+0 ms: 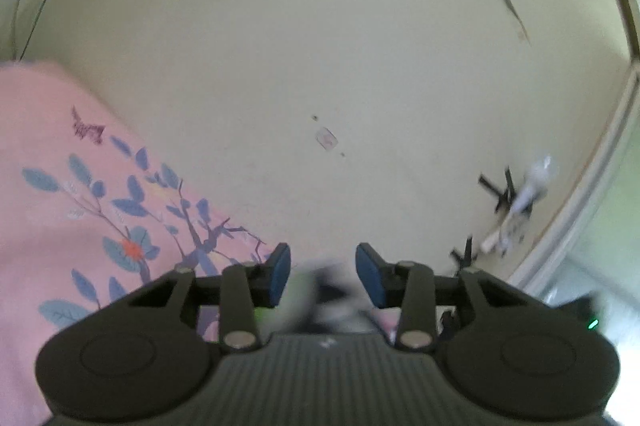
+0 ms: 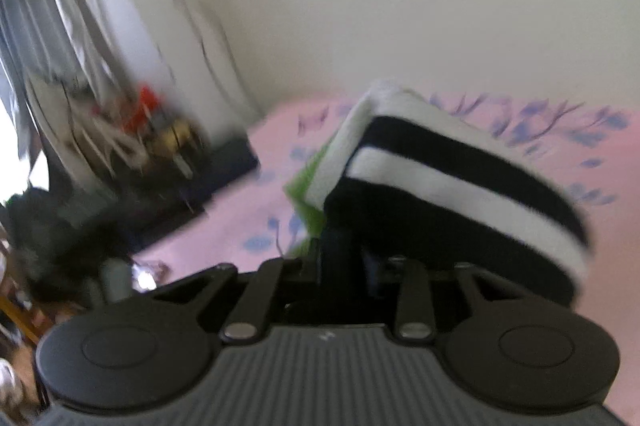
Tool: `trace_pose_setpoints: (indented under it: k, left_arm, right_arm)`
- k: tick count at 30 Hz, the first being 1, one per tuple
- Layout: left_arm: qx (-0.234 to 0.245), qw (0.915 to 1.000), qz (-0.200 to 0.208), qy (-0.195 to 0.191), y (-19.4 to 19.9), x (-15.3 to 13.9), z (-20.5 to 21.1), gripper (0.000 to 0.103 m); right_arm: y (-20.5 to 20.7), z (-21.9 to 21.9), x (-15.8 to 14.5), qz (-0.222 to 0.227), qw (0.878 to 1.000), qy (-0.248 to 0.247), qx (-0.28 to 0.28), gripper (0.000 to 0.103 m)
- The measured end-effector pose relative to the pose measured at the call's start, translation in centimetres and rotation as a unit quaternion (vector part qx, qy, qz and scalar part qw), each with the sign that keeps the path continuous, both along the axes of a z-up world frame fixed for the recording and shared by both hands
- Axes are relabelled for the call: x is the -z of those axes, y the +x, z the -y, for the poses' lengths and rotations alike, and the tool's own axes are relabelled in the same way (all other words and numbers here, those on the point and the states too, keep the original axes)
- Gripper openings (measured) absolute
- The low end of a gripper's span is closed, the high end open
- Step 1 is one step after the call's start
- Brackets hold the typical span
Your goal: Fold small clothes
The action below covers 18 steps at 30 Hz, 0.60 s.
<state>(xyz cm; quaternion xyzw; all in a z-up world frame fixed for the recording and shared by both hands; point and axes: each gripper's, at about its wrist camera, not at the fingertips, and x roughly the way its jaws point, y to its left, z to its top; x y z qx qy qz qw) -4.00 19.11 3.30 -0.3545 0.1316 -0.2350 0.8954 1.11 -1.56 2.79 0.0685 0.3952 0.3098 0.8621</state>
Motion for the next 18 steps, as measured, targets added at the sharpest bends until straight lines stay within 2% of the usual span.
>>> trace_pose_setpoints:
  k: [1,2,3,4,5,9,10,11,13,16,18]
  left_arm:
    - [0.000,1.0000,0.001,0.000,0.1,0.0,-0.1,0.047]
    - [-0.004,1.0000,0.000,0.009,0.2,-0.2,0.1,0.054]
    - [-0.007,0.9998,-0.002,0.019,0.2,-0.2,0.4,0.056]
    - [-0.005,0.9996,-0.008,0.028,0.4,-0.2,0.8,0.057]
    - [0.000,0.9993,-0.016,0.033,0.6,-0.1,1.0,0.057]
    - [0.011,0.9968,-0.053,0.059,1.5,0.4,2.2,0.061]
    - [0.014,0.9964,-0.053,0.064,1.5,0.5,2.6,0.067]
    - [0.016,0.9959,-0.051,0.073,1.3,0.5,2.9,0.080]
    - [0.011,0.9941,-0.048,0.097,1.2,0.5,3.9,0.087]
    - [0.013,0.9897,-0.057,0.131,1.5,0.7,5.5,0.085]
    - [0.014,0.9856,-0.067,0.154,1.9,1.0,6.3,0.083]
  right_arm:
    - [0.3,-0.9,1.2,-0.004,1.000,-0.002,-0.012,0.029]
    - [0.2,-1.4,1.5,0.018,1.000,0.003,-0.025,0.032]
    - [0.1,-1.7,1.4,0.023,0.999,0.000,-0.035,0.035]
    - [0.0,-1.5,1.1,0.017,0.999,0.014,-0.048,0.053]
    - [-0.4,-1.0,0.8,0.014,0.998,0.026,-0.058,0.059]
    - [-3.6,2.2,-0.8,0.049,0.993,0.046,-0.095,0.059]
    - [-4.3,3.5,-1.2,0.065,0.993,0.051,-0.090,0.059]
    - [-4.8,5.0,-1.7,0.080,0.992,0.056,-0.078,0.057]
    - [-5.3,7.6,-2.7,0.112,0.991,0.059,-0.038,0.057]
    - [-3.7,9.9,-3.9,0.119,0.991,0.064,0.022,0.060]
    - [-1.7,10.3,-4.2,0.113,0.990,0.075,0.041,0.055]
